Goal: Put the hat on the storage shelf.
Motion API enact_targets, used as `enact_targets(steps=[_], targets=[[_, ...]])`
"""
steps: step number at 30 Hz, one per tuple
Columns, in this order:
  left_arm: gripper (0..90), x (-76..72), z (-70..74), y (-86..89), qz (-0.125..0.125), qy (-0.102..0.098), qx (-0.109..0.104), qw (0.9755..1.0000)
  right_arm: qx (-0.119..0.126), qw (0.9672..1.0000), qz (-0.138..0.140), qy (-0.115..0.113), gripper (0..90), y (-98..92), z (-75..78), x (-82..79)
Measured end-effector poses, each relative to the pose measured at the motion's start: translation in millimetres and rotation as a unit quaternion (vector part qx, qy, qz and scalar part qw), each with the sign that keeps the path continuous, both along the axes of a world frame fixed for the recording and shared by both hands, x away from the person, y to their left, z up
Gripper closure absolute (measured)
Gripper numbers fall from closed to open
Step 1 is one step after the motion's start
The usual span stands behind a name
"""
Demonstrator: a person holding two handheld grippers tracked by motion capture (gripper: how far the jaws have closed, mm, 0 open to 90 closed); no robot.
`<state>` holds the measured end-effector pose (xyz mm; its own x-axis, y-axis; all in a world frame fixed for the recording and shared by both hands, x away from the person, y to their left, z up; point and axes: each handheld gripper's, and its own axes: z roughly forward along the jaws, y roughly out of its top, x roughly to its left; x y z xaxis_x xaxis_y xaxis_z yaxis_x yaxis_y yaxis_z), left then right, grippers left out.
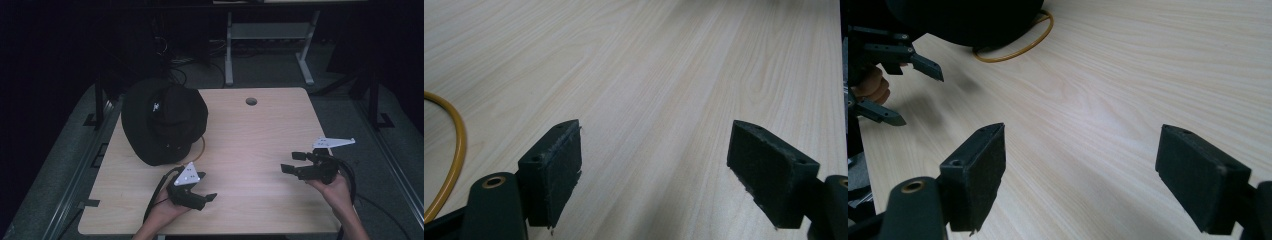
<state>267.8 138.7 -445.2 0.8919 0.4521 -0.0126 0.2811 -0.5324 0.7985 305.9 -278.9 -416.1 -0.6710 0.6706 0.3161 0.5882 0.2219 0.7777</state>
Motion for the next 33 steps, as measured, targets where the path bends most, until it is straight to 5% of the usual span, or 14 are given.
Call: enact_targets(steps=[33], targets=[[21.4, 1.2, -0.6, 3.8, 0.006, 0.006, -0.003, 1.0000, 0.016, 0.9996, -0.023, 0.000, 19.0, -24.2, -35.5, -52.6]])
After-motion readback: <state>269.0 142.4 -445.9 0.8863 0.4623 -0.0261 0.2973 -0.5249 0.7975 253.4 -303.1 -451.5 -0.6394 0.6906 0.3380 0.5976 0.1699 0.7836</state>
